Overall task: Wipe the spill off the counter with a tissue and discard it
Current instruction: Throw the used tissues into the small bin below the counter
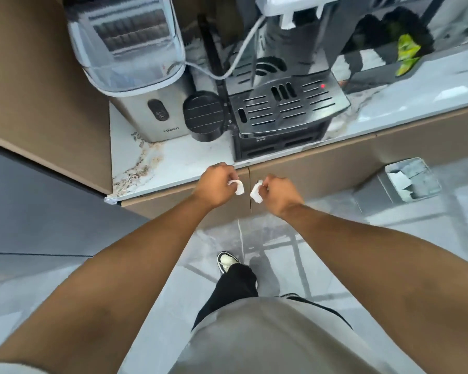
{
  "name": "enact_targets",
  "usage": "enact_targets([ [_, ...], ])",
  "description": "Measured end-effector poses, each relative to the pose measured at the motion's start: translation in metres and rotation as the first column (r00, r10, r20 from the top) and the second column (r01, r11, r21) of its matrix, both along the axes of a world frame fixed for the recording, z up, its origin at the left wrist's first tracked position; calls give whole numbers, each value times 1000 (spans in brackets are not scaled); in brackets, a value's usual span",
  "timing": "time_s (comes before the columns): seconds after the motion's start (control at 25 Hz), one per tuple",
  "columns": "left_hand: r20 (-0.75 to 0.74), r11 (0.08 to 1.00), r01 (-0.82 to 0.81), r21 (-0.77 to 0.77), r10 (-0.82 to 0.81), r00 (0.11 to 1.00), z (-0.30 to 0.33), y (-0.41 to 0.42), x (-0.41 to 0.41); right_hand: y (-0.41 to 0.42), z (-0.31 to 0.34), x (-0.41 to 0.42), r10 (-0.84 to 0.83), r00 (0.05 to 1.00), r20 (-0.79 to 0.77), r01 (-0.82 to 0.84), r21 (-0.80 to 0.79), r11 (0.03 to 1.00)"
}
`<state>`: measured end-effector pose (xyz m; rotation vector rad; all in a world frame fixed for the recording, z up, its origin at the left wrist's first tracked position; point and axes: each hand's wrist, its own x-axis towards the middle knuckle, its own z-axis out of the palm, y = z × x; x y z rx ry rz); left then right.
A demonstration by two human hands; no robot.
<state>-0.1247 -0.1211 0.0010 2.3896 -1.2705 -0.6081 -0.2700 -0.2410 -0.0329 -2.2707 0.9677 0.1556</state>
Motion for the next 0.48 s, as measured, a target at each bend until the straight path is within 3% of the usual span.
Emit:
enact_targets([
  [0.2, 20, 978, 208, -7, -208, 978, 6, -59, -78, -41, 10, -99, -210, 978, 1, 210, -24, 977],
  [0.48, 53, 877, 473, -78, -470, 881, 16, -157, -201, -90, 11, -248, -563, 826, -2, 561, -85, 824],
])
